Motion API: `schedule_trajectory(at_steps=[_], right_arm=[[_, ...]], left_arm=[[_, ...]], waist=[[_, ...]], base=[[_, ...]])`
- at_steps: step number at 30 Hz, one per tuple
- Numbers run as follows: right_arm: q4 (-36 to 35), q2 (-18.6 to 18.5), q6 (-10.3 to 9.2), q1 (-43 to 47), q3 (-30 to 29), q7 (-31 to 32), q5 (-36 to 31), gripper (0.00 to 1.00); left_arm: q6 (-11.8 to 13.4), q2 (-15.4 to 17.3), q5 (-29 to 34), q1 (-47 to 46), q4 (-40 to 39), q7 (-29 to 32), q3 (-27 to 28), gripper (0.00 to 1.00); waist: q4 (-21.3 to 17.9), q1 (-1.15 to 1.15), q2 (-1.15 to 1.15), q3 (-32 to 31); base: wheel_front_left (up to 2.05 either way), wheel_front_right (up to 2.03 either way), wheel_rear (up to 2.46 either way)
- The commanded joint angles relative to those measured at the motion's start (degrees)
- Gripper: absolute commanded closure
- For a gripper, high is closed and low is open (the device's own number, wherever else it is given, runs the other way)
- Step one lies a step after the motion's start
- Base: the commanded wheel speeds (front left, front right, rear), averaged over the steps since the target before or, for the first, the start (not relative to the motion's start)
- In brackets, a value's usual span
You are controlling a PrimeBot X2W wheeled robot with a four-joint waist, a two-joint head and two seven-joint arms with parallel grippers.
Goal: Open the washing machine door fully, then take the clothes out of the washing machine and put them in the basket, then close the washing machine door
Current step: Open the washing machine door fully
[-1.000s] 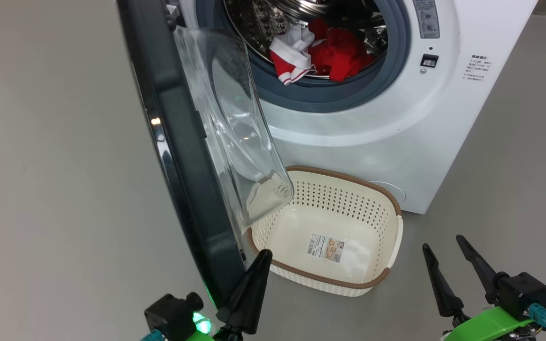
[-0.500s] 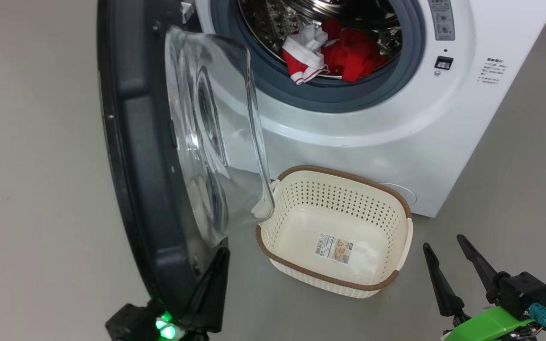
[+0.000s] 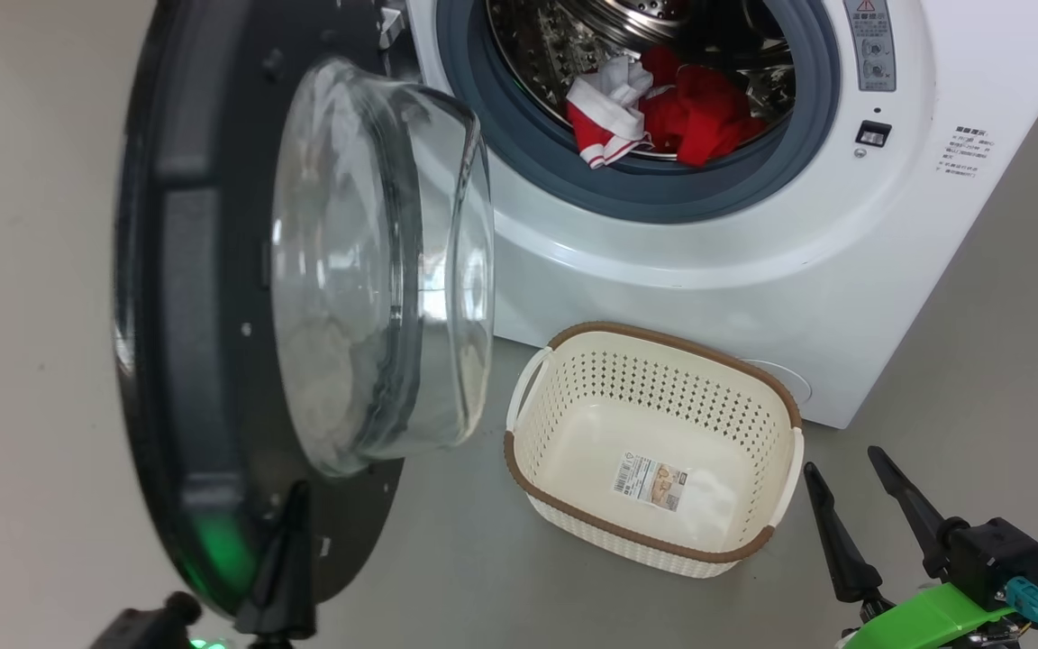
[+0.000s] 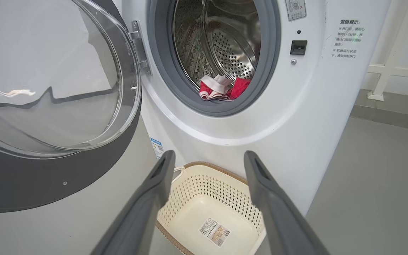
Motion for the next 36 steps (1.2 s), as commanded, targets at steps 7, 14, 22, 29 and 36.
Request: schedule_trajectory(at_steps=[7,14,22,29,36], right_arm=[[-1.62,-1.07,0.28,-1.39,1.62,-0.69,-0.15,0.00],[-1.86,-1.31,0.28,-1.65,1.75,-0.69,-0.49,0.00],[-2.03,-1.74,0.28,-1.87,1.98,-0.69,-0.64,0.00],[-2.28,-2.58,0.28,-2.47,2.33,-0.69,-0.64,0.00],[-2.28,-2.83,0.28,-2.92,2.94,-0.69,-0.61,0.00]], left_arm=[[0.93,0.68,1.45,-2.41,-0.77,-0.37,11.44,1.00],[0.74,0.68,3.14,-4.26,0.68,-0.37,17.93,1.00],[0.09,0.68,4.78,-7.73,4.41,-0.37,24.77,1.00],[-2.35,0.68,8.26,-12.77,9.09,-0.37,31.04,1.00],[-4.85,1.44,11.67,-16.94,14.53,-0.37,36.48,1.00]], waist=[[-0.09,0.00,0.00,0.32],[-0.68,0.00,0.00,0.74],[-1.07,0.00,0.00,1.31],[-1.27,0.00,0.00,2.25],[-2.12,0.00,0.00,3.00]], base=[[0.00,0.00,0.00],[0.00,0.00,0.00],[0.00,0.00,0.00],[0.00,0.00,0.00],[0.00,0.00,0.00]])
